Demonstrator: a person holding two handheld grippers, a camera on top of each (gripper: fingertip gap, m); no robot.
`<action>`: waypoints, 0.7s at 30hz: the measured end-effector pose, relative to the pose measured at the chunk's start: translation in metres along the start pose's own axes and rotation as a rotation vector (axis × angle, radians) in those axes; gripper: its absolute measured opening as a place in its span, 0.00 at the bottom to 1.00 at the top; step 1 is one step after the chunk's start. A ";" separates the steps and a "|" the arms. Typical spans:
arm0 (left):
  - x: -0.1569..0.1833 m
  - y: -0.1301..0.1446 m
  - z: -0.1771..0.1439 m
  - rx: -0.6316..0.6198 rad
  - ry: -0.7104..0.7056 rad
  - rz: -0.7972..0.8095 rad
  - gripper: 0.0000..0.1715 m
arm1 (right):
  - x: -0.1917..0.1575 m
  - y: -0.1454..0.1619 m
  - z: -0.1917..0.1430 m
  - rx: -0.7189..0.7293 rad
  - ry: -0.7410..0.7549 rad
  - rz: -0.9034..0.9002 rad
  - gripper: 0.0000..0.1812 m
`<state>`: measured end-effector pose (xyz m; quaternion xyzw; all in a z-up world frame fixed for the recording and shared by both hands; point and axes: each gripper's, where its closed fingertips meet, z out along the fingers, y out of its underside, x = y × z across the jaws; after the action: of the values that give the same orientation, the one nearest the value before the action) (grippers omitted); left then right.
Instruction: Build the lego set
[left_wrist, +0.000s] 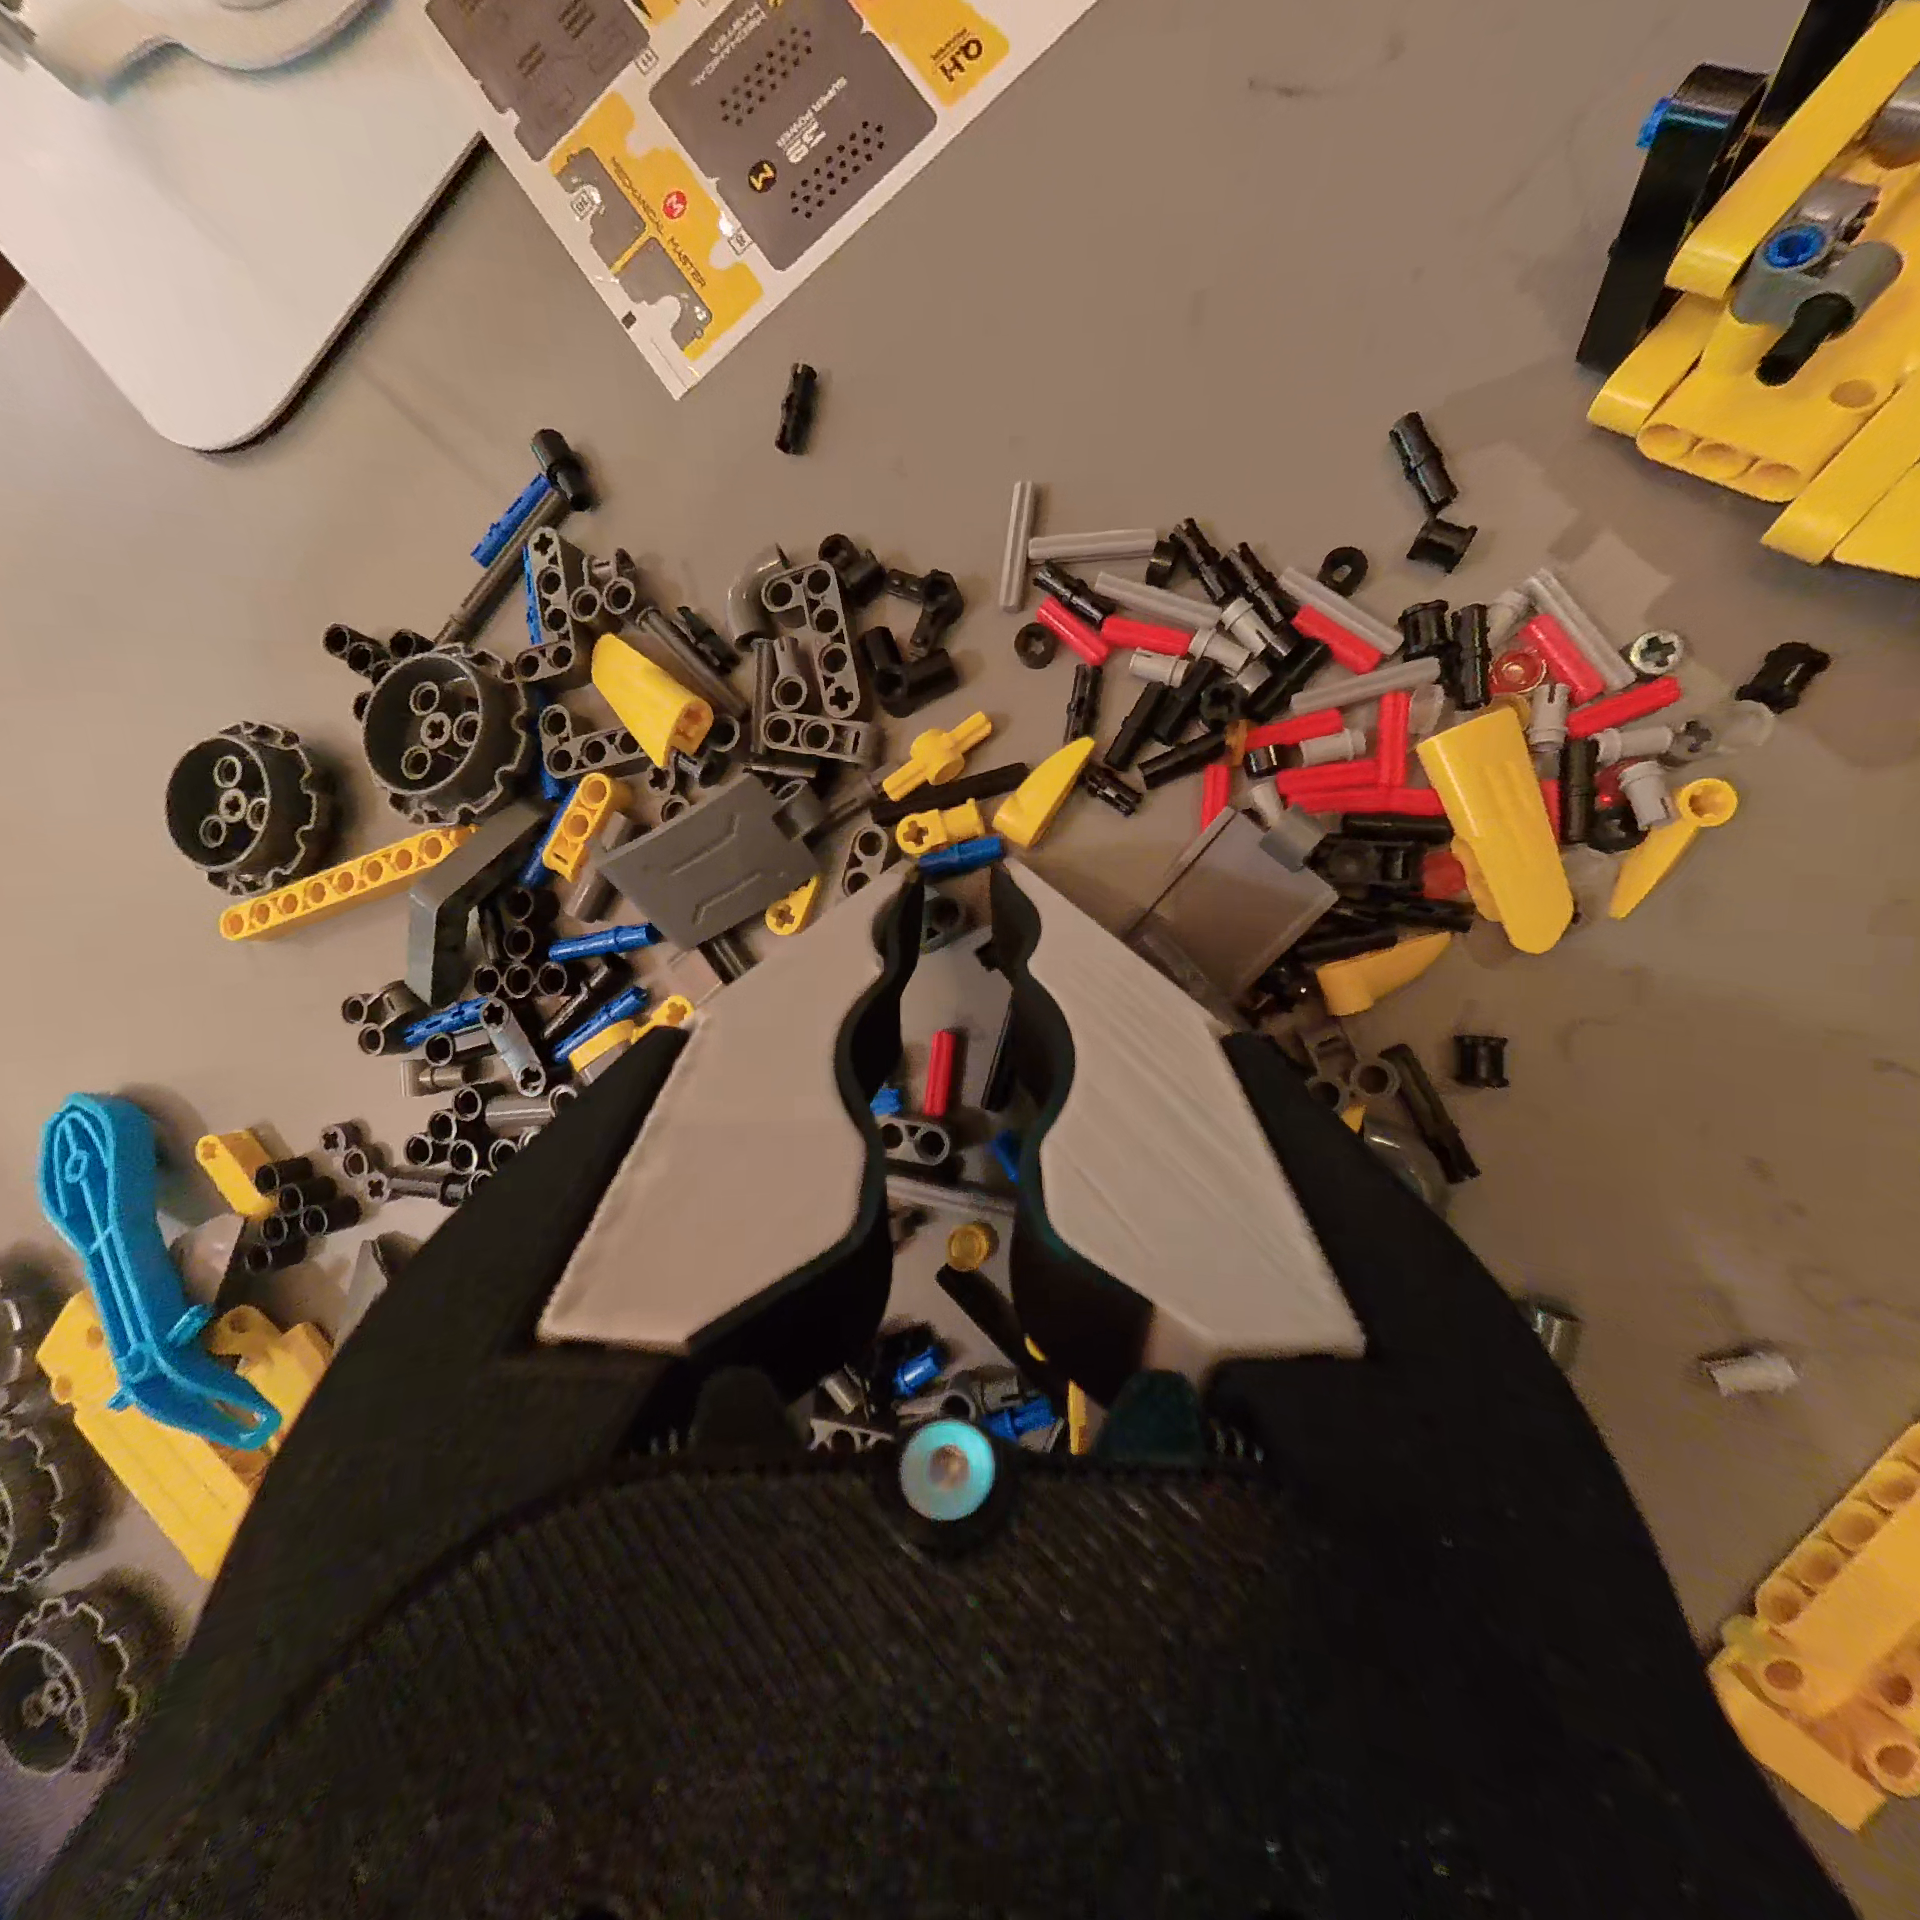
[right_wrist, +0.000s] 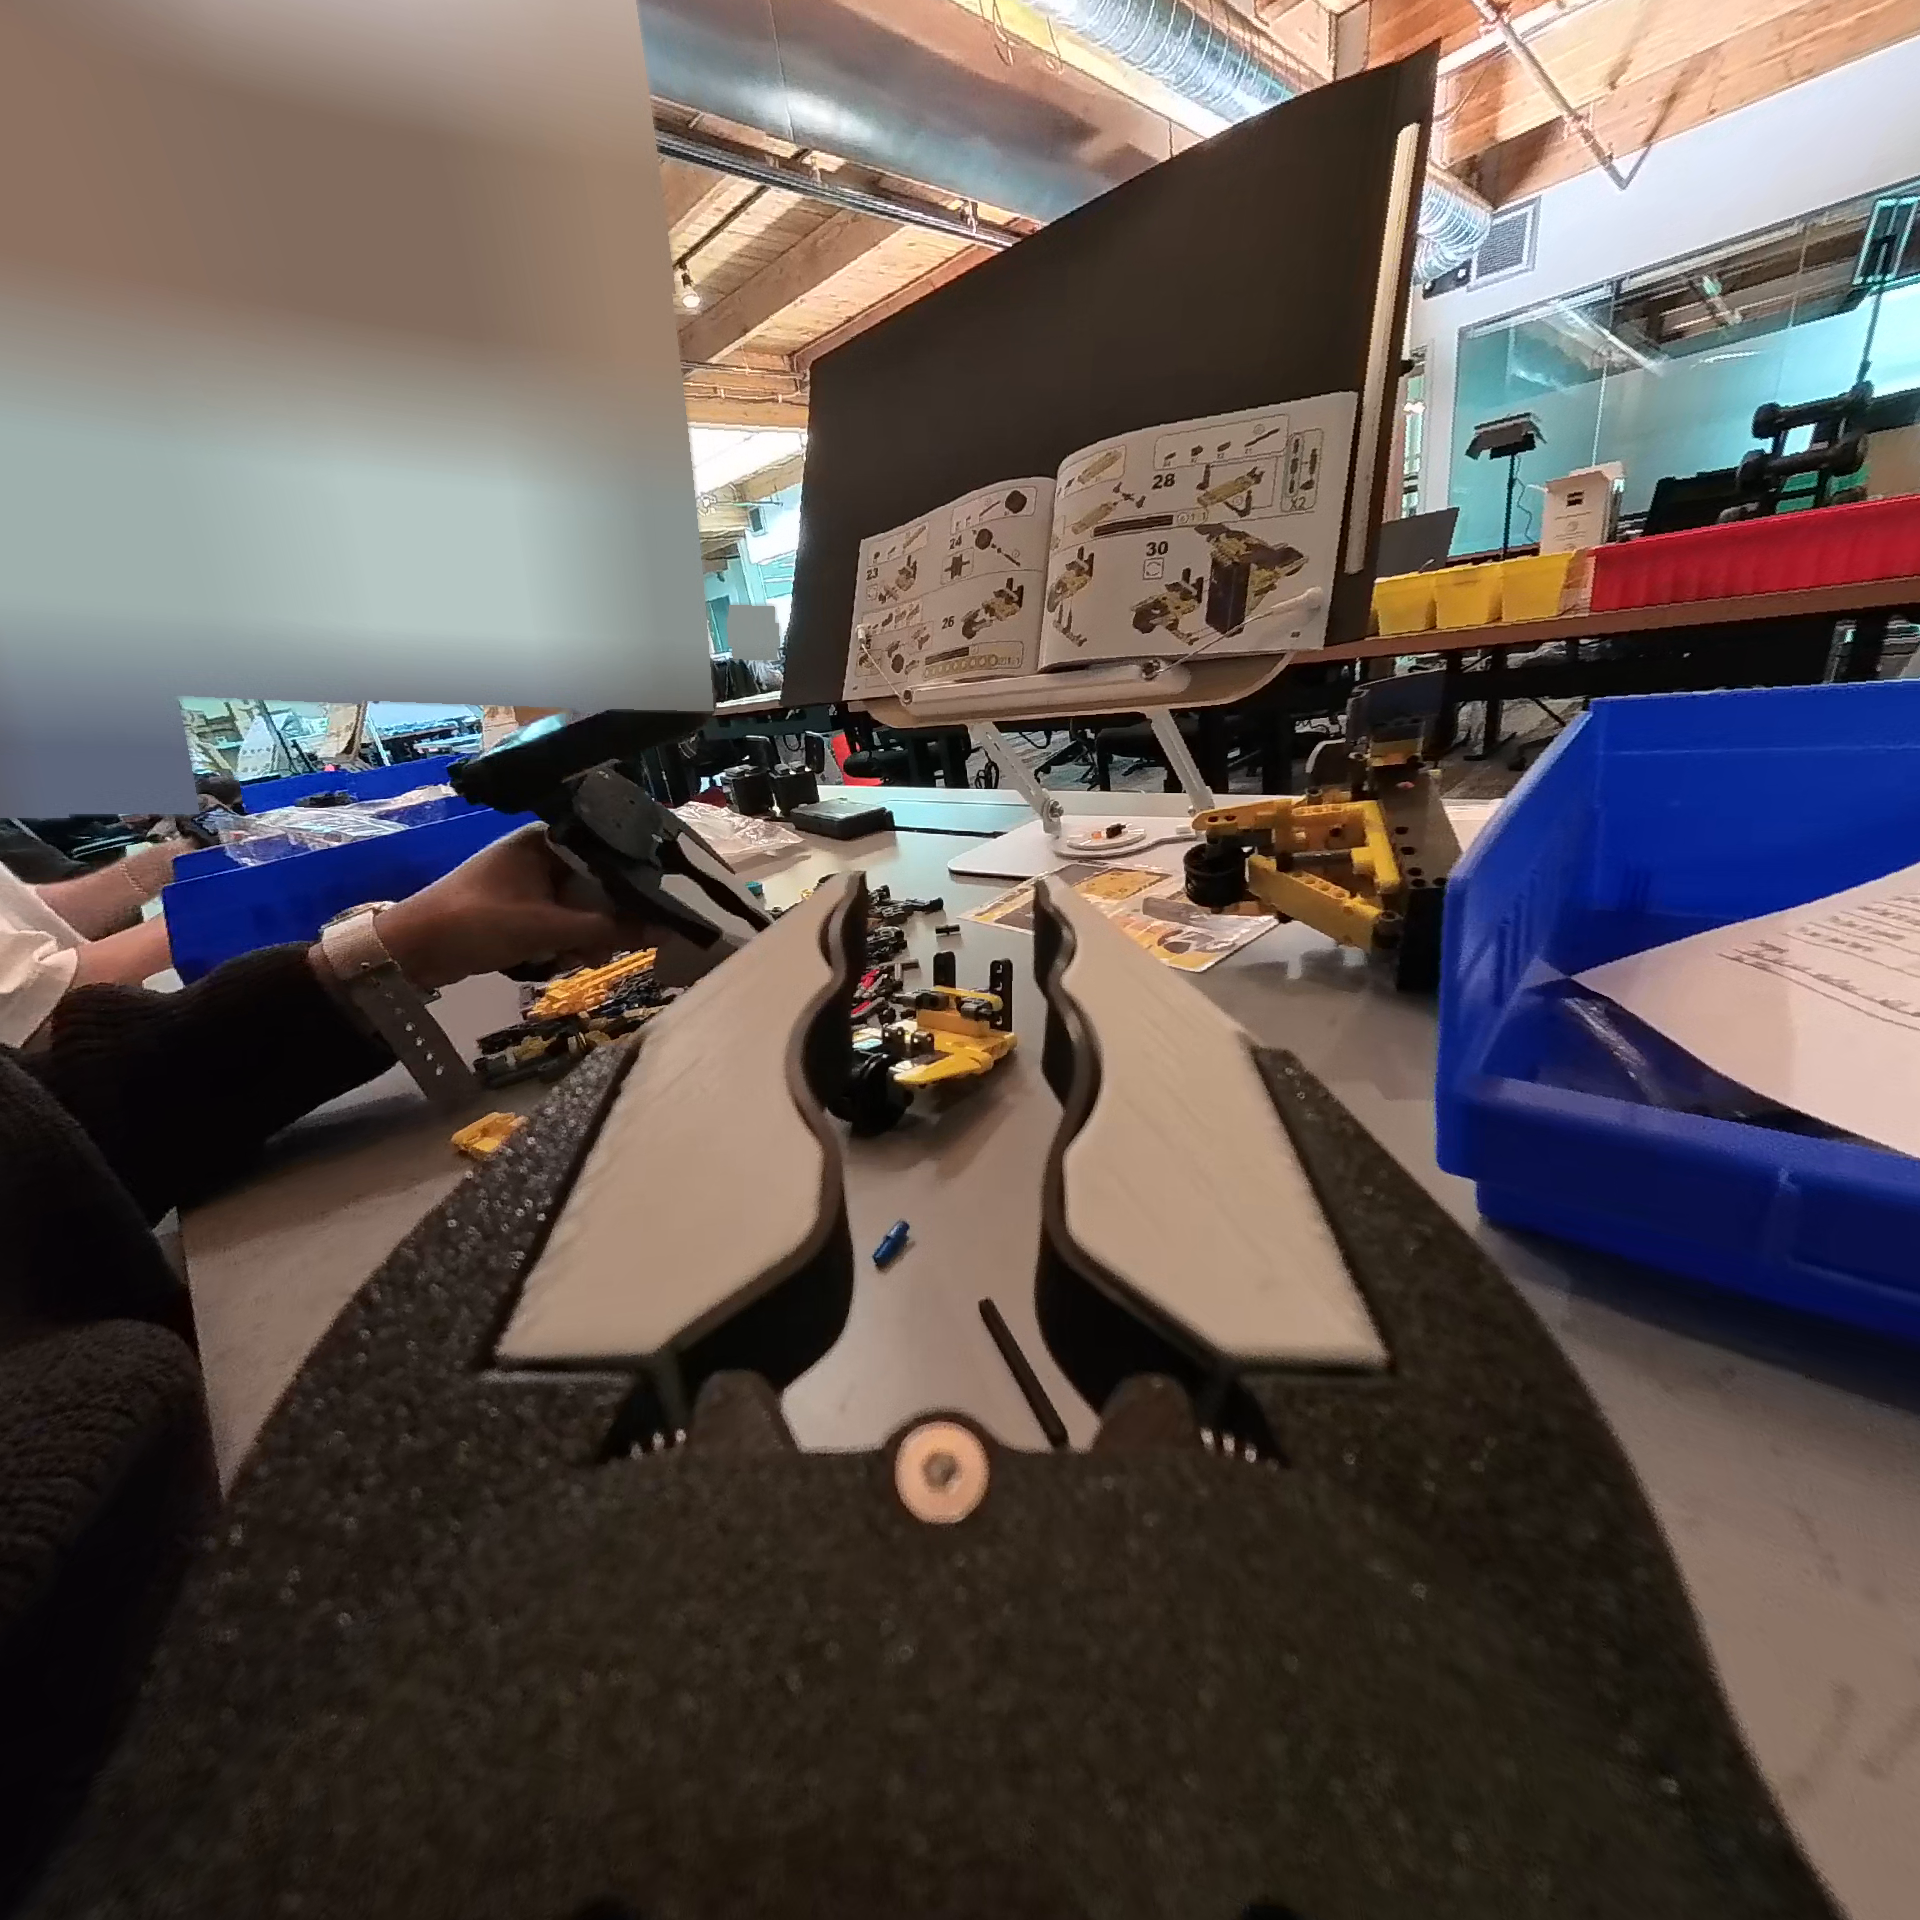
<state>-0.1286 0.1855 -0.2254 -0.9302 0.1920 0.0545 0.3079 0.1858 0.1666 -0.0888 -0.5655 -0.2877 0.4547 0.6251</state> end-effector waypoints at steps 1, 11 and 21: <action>0.001 0.000 0.000 0.003 0.009 -0.004 0.06 | 0.000 0.000 0.000 -0.001 0.000 0.000 0.17; 0.001 -0.004 0.003 0.039 0.044 -0.024 0.07 | -0.001 0.000 0.001 -0.001 0.000 0.000 0.17; -0.002 -0.007 -0.005 0.074 0.020 0.016 0.01 | -0.001 0.000 0.000 0.004 0.000 0.003 0.17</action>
<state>-0.1277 0.1881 -0.2177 -0.9172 0.2046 0.0406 0.3395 0.1857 0.1662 -0.0883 -0.5646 -0.2862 0.4562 0.6255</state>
